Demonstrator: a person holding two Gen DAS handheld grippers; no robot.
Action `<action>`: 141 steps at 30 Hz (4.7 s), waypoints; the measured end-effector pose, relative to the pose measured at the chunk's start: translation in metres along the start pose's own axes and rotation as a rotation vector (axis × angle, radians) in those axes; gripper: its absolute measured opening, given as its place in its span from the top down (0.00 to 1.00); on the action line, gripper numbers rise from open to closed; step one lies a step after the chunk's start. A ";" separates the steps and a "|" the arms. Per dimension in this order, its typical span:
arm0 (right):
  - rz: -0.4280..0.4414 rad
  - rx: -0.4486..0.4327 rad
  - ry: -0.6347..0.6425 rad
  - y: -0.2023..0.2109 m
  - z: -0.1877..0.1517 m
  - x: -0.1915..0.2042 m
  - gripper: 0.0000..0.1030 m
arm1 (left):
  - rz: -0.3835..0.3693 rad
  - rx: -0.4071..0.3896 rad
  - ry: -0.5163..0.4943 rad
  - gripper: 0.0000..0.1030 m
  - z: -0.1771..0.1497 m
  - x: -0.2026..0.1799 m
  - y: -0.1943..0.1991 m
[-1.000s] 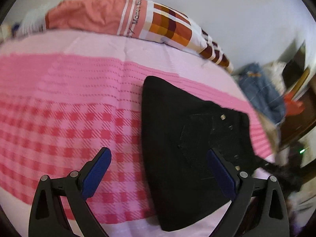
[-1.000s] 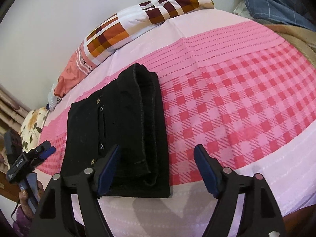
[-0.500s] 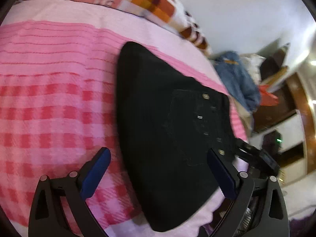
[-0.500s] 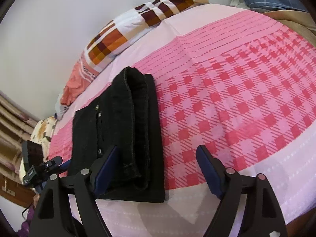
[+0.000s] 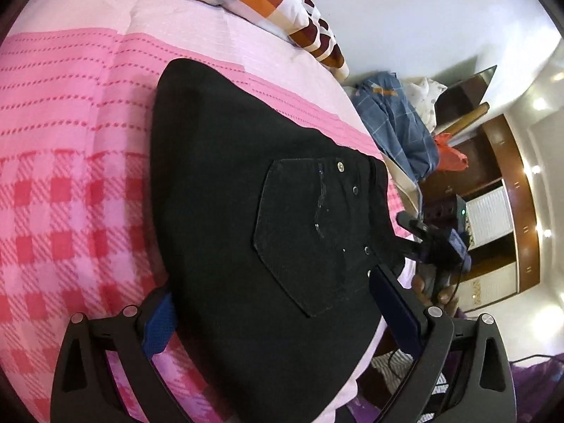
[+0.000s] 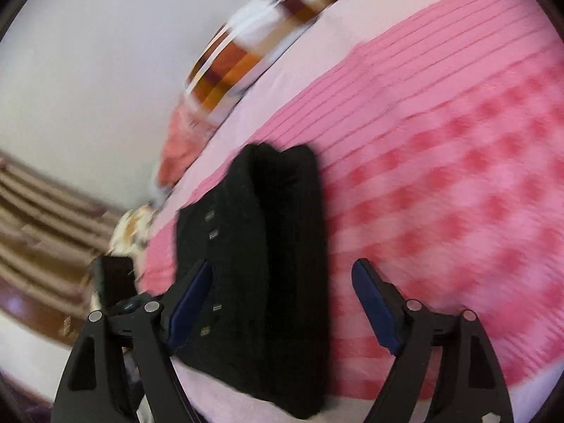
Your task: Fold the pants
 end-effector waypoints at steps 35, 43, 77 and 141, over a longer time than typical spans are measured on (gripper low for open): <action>-0.010 0.179 0.176 -0.019 -0.003 0.007 0.52 | 0.068 0.031 -0.221 0.01 -0.005 -0.012 -0.008; -0.019 0.136 0.159 -0.018 -0.007 0.002 0.71 | 0.161 0.071 -0.221 0.09 -0.005 -0.018 -0.014; 0.042 0.116 0.122 -0.018 -0.014 0.023 0.75 | 0.241 -0.053 -0.184 0.83 0.006 -0.018 0.004; 0.187 0.282 0.178 -0.167 -0.096 0.180 0.75 | 0.536 -0.278 -0.072 0.83 -0.050 0.076 0.197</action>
Point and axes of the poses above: each gripper's, at about its wrist camera, not at the fingertips, and y roughly against the way its jaws point, x to its left, z to its top, the point moved 5 cm from there along -y, roughly the way its jaws point, and after that the axes turned 9 degrees about -y, right-handed, at the moved point
